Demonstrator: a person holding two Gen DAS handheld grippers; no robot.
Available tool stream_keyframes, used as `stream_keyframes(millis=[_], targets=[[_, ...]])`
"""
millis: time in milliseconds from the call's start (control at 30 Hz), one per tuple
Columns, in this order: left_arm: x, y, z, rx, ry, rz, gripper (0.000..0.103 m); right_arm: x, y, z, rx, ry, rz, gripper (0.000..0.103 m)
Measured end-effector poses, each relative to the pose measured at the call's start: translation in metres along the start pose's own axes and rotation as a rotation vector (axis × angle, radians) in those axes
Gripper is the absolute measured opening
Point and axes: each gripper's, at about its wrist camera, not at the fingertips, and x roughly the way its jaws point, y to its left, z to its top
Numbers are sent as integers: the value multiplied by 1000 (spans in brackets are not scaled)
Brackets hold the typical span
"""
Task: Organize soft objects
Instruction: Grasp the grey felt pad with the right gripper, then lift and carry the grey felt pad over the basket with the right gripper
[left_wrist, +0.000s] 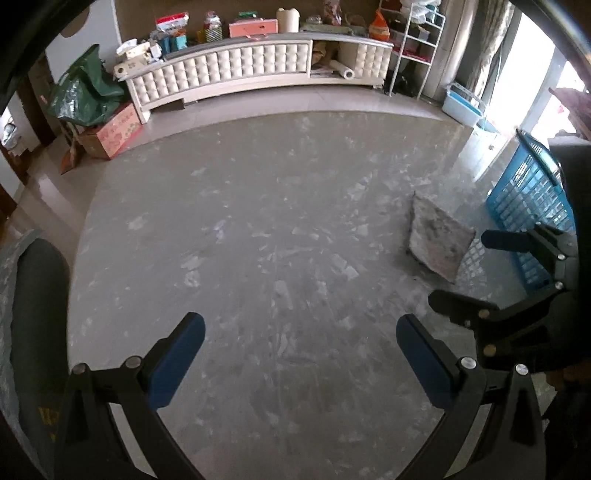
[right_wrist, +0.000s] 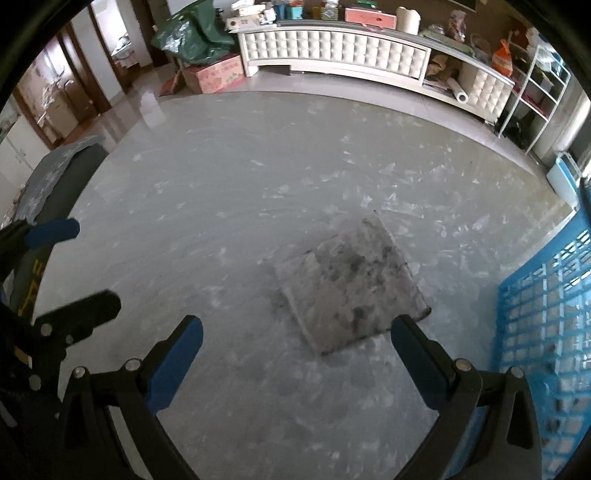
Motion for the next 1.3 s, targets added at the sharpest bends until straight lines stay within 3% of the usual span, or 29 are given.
stream_keyframes(millis=[433, 567, 667, 800, 900, 1133, 1300], targets=[[32, 2, 5, -3, 28, -27, 103, 23, -5, 8, -9, 27, -19, 75], [29, 6, 4, -33, 25, -101, 103, 19, -5, 6, -38, 16, -64, 55], [25, 7, 3, -32, 13, -94, 103, 22, -9, 4, -53, 5, -77, 52], [24, 10, 4, -36, 6, -95, 103, 23, -6, -1, -69, 8, -95, 27], [23, 11, 4, -37, 5, -92, 103, 21, -8, -3, -66, 10, -96, 19], [-4, 5, 8, -25, -43, -97, 103, 1, -15, -11, -5, 1, -34, 15], [-31, -10, 5, 4, -64, -97, 103, -46, -12, -19, 0, -46, 3, 15]])
